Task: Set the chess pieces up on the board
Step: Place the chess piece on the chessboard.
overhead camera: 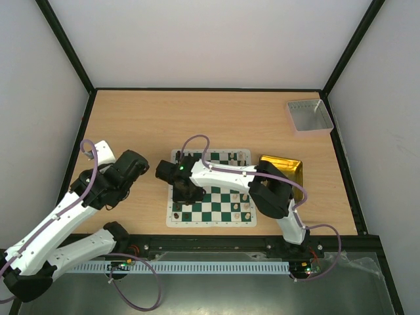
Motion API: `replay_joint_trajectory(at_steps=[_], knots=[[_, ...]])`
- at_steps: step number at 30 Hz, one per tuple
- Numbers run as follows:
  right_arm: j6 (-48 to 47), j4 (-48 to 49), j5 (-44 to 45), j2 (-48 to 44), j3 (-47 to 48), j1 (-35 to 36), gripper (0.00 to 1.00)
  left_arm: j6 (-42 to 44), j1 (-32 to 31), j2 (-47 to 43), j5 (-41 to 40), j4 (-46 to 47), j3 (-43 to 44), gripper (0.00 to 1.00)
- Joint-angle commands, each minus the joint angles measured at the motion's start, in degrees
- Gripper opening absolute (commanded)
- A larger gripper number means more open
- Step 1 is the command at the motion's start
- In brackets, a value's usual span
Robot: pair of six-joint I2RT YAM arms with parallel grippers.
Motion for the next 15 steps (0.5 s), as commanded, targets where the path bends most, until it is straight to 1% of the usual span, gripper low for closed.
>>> replay_joint_trajectory(at_steps=[1, 15], knots=[[-0.95, -1.06, 0.03, 1.76, -0.40, -0.18, 0.02, 0.66, -0.27, -0.33, -1.34, 0.31, 0.49, 0.99], [-1.80, 0.04, -0.88, 2.98, -0.83, -0.30, 0.03, 2.82, -0.35, -0.10, -0.15, 2.05, -0.09, 0.99]])
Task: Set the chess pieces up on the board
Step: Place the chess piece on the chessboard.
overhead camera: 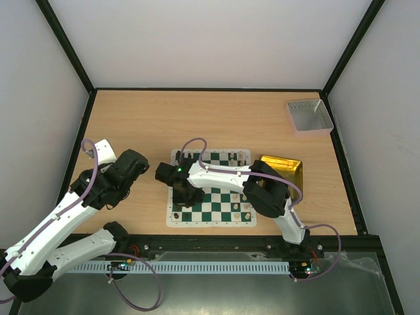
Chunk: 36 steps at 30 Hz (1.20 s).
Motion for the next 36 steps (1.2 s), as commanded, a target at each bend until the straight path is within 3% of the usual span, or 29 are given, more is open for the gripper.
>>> replay_joint_trajectory(at_steps=[1, 27, 36], knots=[[-0.38, -0.44, 0.41, 0.56, -0.81, -0.29, 0.03, 1.12, -0.36, -0.14, -0.30, 0.73, -0.09, 0.99], [-1.17, 0.97, -0.32, 1.82, -1.04, -0.42, 0.06, 2.57, -0.44, 0.07, 0.52, 1.88, -0.48, 0.99], [-1.00, 1.23, -0.72, 1.96, -0.98, -0.46, 0.21, 3.11, -0.44, 0.10, 0.89, 2.31, -0.60, 0.99]])
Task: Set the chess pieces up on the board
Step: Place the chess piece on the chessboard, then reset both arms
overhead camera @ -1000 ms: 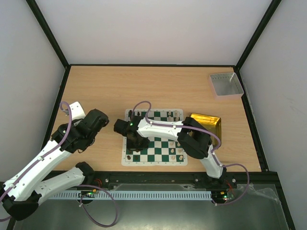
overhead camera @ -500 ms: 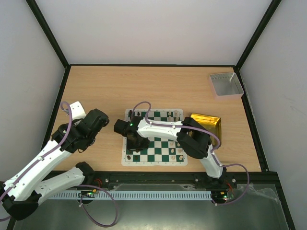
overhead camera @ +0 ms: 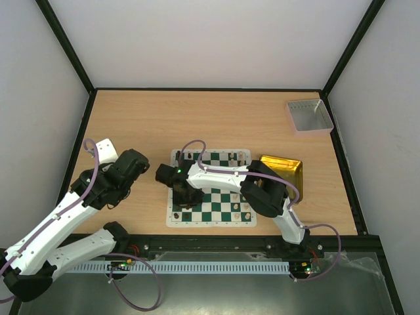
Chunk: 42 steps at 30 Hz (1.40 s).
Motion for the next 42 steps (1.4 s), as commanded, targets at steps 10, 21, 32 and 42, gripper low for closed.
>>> replay_joint_trajectory(at_steps=[10, 21, 32, 42], knots=[[0.51, -1.97, 1.60, 0.20, 1.10, -0.56, 0.29, 1.01, -0.62, 0.10, -0.20, 0.92, -0.53, 0.99], [-0.27, -5.90, 2.49, -1.64, 4.67, -1.42, 0.29, 1.45, -0.71, 0.13, 0.07, 1.38, -0.77, 0.99], [1.53, -8.54, 5.74, -11.35, 5.54, -6.26, 0.30, 1.71, -0.93, 0.76, 0.24, 1.55, -0.72, 0.99], [-5.71, -10.54, 17.46, -28.88, -3.41, -17.83, 0.66, 6.27, -2.22, 3.21, 3.57, 5.21, -1.21, 0.99]])
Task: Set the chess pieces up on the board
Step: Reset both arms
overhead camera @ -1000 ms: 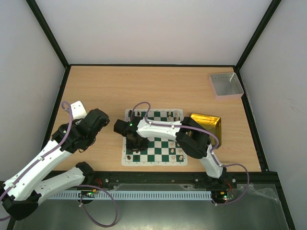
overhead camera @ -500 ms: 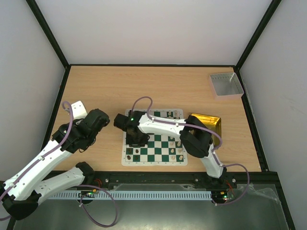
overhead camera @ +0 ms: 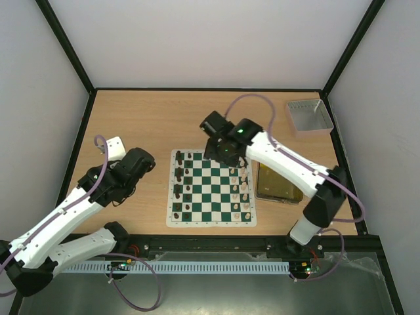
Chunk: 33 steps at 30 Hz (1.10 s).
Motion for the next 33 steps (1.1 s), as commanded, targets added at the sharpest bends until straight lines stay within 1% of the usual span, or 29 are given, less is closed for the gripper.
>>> replay_joint_trajectory(at_steps=[1, 3, 4, 5, 6, 9, 13, 16, 18, 19, 21, 25, 28, 30, 33], knots=[[-5.49, -4.57, 10.34, -5.45, -3.96, -3.46, 0.71, 4.55, -1.42, 1.24, 2.75, 3.06, -0.63, 0.99], [-6.92, -5.05, 15.36, -6.96, -5.00, -4.26, 0.79, 7.73, -1.68, 1.61, 5.31, 4.67, -0.19, 0.99], [-7.02, -5.14, 20.27, -7.57, -5.45, -4.32, 0.85, 9.23, -1.72, 1.94, 6.30, 5.41, -0.09, 0.99], [-7.47, -4.35, 23.43, -8.81, -6.11, -4.33, 0.98, 10.20, -1.73, 2.39, 7.07, 5.80, 0.03, 0.99], [-8.07, -2.54, 26.25, -9.74, -7.15, -4.68, 0.99, 11.80, -1.69, 2.78, 8.05, 6.59, 0.33, 0.99], [-11.21, 7.06, 31.07, -15.43, -12.19, -7.85, 0.97, 16.34, -1.90, 4.38, 10.91, 8.06, 1.34, 0.99], [-18.65, 23.27, 35.83, -21.74, -20.35, -14.09, 0.97, 19.46, -2.33, 5.94, 14.92, 9.36, 1.65, 0.99], [-26.01, 34.65, 37.40, -23.67, -25.99, -18.93, 0.97, 21.43, -2.76, 6.61, 17.62, 10.04, 1.79, 0.99], [-29.73, 40.80, 37.69, -23.82, -29.54, -23.38, 0.97, 23.12, -3.49, 7.53, 19.23, 10.42, 2.08, 0.99], [-31.62, 44.09, 37.31, -23.99, -31.32, -25.62, 0.97, 23.45, -3.83, 7.85, 19.31, 10.32, 2.23, 0.99], [-35.43, 53.62, 35.20, -24.76, -36.00, -30.12, 0.97, 24.07, -4.61, 8.45, 20.38, 10.42, 2.33, 0.99], [-43.43, 69.01, 33.21, -24.14, -45.14, -35.73, 0.97, 25.62, -6.34, 9.13, 24.41, 11.31, 1.98, 0.99], [-44.04, 75.95, 28.59, -21.29, -49.80, -41.14, 0.97, 26.13, -6.89, 9.84, 27.15, 12.26, 1.45, 0.99], [-44.59, 80.01, 26.98, -19.31, -52.79, -43.23, 0.97, 26.63, -7.20, 10.10, 28.01, 12.93, 1.26, 0.99], [-46.88, 88.99, 25.87, -17.07, -57.84, -44.43, 0.97, 27.17, -7.39, 10.59, 29.50, 13.77, 0.83, 0.99]])
